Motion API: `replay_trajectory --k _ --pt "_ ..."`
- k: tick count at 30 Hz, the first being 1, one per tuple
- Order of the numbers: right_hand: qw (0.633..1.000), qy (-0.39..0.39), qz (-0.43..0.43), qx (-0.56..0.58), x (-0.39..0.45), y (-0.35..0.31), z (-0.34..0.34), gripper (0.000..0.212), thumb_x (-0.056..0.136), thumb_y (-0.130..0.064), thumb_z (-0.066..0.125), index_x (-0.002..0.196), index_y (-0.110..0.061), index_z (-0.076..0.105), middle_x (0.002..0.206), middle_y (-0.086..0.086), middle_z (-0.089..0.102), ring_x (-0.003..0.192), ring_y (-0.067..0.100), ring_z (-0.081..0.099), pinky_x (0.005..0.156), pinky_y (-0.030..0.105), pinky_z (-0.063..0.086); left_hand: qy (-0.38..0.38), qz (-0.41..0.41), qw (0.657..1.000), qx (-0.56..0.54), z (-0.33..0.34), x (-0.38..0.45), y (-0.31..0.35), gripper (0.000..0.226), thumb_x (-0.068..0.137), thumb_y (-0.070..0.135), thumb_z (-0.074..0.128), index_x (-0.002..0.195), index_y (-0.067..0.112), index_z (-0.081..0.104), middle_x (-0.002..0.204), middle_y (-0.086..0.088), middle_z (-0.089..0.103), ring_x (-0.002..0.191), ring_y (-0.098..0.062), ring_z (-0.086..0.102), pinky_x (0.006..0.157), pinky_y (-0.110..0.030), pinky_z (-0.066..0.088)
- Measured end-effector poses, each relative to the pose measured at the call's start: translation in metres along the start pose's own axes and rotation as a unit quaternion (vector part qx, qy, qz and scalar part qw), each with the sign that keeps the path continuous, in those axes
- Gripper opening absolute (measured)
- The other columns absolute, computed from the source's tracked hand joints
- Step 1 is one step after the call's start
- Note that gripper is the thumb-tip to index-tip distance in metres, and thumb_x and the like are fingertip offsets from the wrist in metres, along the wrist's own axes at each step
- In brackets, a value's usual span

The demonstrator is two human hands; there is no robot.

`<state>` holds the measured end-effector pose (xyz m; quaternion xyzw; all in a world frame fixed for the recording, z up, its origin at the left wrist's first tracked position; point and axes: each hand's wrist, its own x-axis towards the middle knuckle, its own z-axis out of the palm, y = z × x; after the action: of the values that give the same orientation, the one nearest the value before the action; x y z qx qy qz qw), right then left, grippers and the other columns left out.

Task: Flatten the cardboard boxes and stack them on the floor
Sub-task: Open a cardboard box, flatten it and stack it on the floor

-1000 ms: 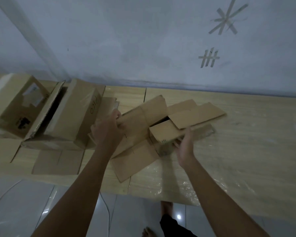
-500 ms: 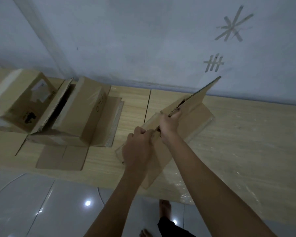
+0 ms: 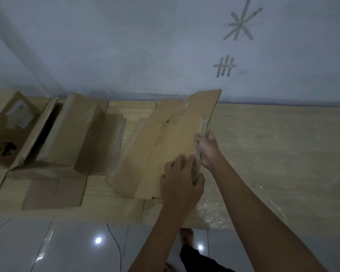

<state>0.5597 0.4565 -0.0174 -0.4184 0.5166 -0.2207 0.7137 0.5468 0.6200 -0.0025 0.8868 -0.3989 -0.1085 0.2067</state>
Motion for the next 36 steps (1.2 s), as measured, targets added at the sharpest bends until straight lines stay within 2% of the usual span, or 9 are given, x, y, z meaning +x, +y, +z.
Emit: replay_trajectory --k 2,5,8,12,15,22,26,31,36 --pt "0.999 0.016 -0.023 -0.044 0.008 0.013 -0.024 0.042 0.096 -0.011 0.055 0.137 -0.013 0.045 0.124 0.016 0.063 0.098 0.032 0.067 0.08 0.044 0.059 -0.086 -0.031 0.994 -0.057 0.022 0.005 -0.005 0.057 0.093 0.065 0.037 0.145 0.042 0.042 0.15 0.013 0.041 0.132 -0.024 0.041 0.1 -0.044 0.042" --pt "0.98 0.064 -0.075 -0.172 0.021 0.034 -0.059 0.034 0.092 -0.004 0.048 0.121 -0.022 0.053 0.108 0.018 0.066 0.094 0.039 0.066 0.078 0.055 0.058 -0.188 -0.07 0.976 -0.088 0.051 0.027 -0.023 0.055 0.096 0.062 0.035 0.147 0.042 0.039 0.152 0.006 0.041 0.136 -0.028 0.042 0.108 -0.044 0.039" --pt "0.952 0.092 -0.089 -0.278 0.038 0.05 -0.086 0.038 0.097 -0.008 0.048 0.135 -0.012 0.047 0.106 0.014 0.064 0.087 0.031 0.061 0.071 0.039 0.049 -0.204 -0.1 0.972 -0.062 0.07 0.068 -0.046 0.055 0.096 0.049 0.048 0.15 0.039 0.039 0.155 0.004 0.037 0.137 -0.028 0.039 0.109 -0.044 0.04" --pt "0.927 0.128 -0.108 -0.335 0.051 0.072 -0.105 0.032 0.097 -0.008 0.05 0.129 -0.001 0.05 0.089 0.013 0.059 0.078 0.031 0.058 0.065 0.029 0.036 -0.158 -0.143 0.977 -0.01 0.081 0.123 -0.077 0.058 0.095 0.039 0.052 0.151 0.035 0.038 0.153 0.0 0.037 0.133 -0.032 0.041 0.104 -0.042 0.04" --pt "0.924 0.151 -0.114 -0.331 0.059 0.087 -0.113 0.027 0.095 -0.007 0.053 0.121 0.001 0.052 0.078 0.01 0.057 0.071 0.031 0.057 0.06 0.028 0.032 -0.095 -0.174 0.978 0.059 0.091 0.152 -0.098 0.062 0.096 0.048 0.051 0.153 0.034 0.032 0.15 -0.006 0.036 0.126 -0.036 0.043 0.097 -0.045 0.045" --pt "0.943 0.143 -0.111 -0.28 0.068 0.095 -0.128 0.015 0.093 -0.008 0.057 0.108 -0.004 0.056 0.08 0.011 0.061 0.074 0.031 0.059 0.059 0.031 0.038 -0.006 -0.337 0.941 -0.043 0.118 0.179 -0.1 0.073 0.074 0.059 0.074 0.132 0.021 0.048 0.13 -0.01 0.054 0.118 -0.039 0.056 0.096 -0.05 0.045" --pt "0.948 0.12 -0.13 -0.264 0.066 0.087 -0.125 0.014 0.091 -0.01 0.058 0.105 -0.008 0.058 0.086 0.017 0.065 0.076 0.034 0.061 0.066 0.039 0.049 -0.076 -0.279 0.951 -0.113 0.108 0.184 -0.13 0.067 0.078 0.062 0.074 0.118 0.009 0.066 0.119 -0.015 0.069 0.111 -0.035 0.064 0.089 -0.038 0.05" --pt "0.956 0.107 -0.169 -0.216 0.036 0.071 -0.123 0.012 0.092 -0.015 0.059 0.102 -0.02 0.062 0.09 0.015 0.067 0.08 0.034 0.063 0.072 0.046 0.053 -0.049 -0.232 0.95 -0.202 0.089 0.163 -0.128 0.051 0.086 0.058 0.057 0.115 0.017 0.062 0.118 -0.012 0.068 0.11 -0.034 0.063 0.091 -0.041 0.047" --pt "0.941 0.151 -0.23 -0.195 -0.02 0.044 -0.139 0.015 0.096 -0.02 0.06 0.11 -0.025 0.062 0.09 0.007 0.068 0.081 0.025 0.065 0.072 0.045 0.054 0.012 -0.175 0.916 -0.362 0.049 0.133 -0.083 0.017 0.091 0.031 0.073 0.091 0.017 0.064 0.083 0.004 0.066 0.073 -0.011 0.063 0.064 -0.02 0.047"
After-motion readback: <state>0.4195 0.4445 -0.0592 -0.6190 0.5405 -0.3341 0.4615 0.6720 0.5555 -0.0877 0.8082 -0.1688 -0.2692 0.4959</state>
